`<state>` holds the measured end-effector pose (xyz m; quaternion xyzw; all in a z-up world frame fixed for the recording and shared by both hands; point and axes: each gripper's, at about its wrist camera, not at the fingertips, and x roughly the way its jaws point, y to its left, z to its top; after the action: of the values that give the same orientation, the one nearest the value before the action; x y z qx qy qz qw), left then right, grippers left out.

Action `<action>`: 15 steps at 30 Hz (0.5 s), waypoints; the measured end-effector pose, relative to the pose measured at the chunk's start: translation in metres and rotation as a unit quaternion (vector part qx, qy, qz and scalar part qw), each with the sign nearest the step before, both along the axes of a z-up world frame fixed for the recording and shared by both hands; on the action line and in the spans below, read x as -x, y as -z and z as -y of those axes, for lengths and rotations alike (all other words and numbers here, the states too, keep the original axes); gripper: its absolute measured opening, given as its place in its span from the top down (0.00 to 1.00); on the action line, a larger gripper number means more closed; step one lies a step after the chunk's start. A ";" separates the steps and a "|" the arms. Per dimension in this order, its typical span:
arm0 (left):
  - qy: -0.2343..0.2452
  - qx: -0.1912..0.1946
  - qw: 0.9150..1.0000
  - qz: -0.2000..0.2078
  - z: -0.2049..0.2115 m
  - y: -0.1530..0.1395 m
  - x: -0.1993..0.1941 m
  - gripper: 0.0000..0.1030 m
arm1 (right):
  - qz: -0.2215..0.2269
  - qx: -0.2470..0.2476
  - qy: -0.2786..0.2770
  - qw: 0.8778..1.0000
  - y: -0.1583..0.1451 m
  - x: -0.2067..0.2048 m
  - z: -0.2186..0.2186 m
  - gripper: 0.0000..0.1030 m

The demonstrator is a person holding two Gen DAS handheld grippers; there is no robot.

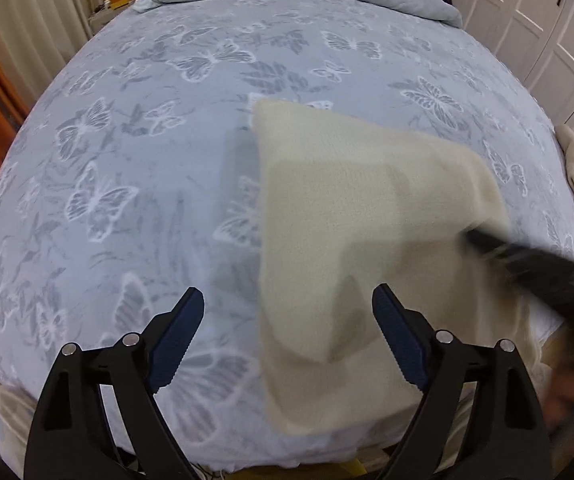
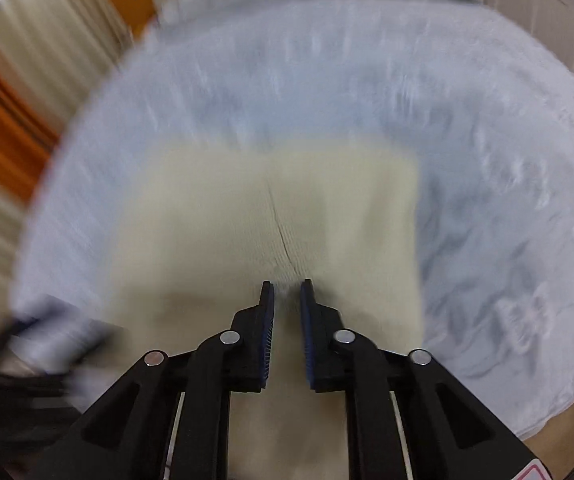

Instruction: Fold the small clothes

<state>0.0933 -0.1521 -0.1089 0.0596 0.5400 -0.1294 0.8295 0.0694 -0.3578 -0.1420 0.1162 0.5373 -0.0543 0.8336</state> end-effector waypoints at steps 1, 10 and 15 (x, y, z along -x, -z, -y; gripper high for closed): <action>-0.001 -0.005 1.000 -0.004 -0.006 -0.001 0.003 0.19 | 0.009 0.003 0.000 1.000 -0.001 0.002 0.002 0.92; -0.024 -0.014 1.000 -0.006 -0.044 -0.006 0.018 0.19 | 0.026 -0.049 -0.042 0.998 -0.055 -0.052 -0.049 0.91; -0.016 -0.014 1.000 0.004 -0.044 -0.015 0.021 0.18 | -0.021 -0.029 -0.048 0.998 -0.020 -0.071 -0.055 0.95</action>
<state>0.0722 -0.1086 -0.0942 0.0631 0.5396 -0.1078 0.8326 0.1401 -0.3025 -0.1224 0.1131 0.5613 -0.0012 0.8198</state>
